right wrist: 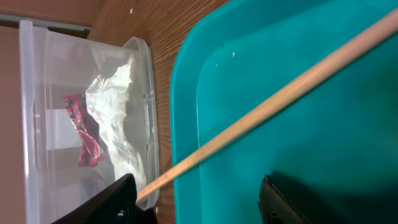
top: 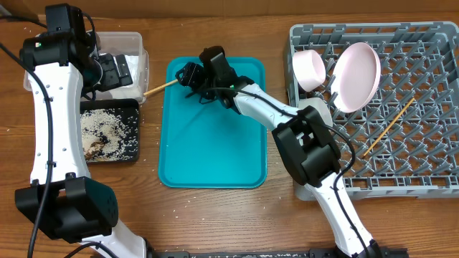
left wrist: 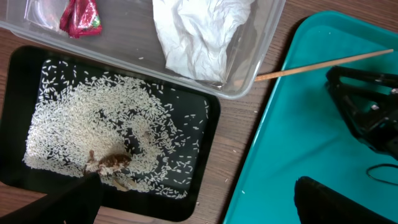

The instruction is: Sort waste into correct bins and load items into the dishwasher

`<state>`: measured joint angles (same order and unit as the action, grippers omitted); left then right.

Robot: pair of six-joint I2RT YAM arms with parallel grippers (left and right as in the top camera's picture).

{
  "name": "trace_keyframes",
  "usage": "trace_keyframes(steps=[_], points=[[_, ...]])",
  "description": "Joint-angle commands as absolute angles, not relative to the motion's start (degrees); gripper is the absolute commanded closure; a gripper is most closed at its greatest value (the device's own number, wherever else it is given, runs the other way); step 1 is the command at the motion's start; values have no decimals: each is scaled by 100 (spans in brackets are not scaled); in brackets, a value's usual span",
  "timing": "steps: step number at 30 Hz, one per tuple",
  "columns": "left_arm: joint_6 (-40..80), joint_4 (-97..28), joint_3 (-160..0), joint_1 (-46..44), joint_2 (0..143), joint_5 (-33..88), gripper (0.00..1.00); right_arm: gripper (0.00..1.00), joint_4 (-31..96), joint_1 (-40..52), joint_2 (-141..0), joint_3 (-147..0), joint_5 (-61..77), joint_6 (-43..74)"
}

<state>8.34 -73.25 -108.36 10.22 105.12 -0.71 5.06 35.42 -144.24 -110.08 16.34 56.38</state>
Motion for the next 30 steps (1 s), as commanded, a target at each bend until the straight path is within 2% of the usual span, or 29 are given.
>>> trace_keyframes(steps=[1, 5, 17, 26, 30], points=[[705, -7323, -10838, 1011, 10499, -104, 0, 34, 207, 3568, -14663, -11187, 1662, 5730], [705, -7323, -10838, 1011, 10499, -104, 0, 34, -261, 3597, -14763, -11190, 1581, 5824], [705, -7323, -10838, 1011, 10499, -104, 0, 35, -421, 3767, -14962, -11187, 1055, 6047], [705, -7323, -10838, 1011, 10499, -104, 0, 51, 115, 3889, -14969, -11185, 154, 5951], [705, -7323, -10838, 1011, 10499, -104, 0, 63, 233, 3889, -14984, -11185, 80, 5843]])
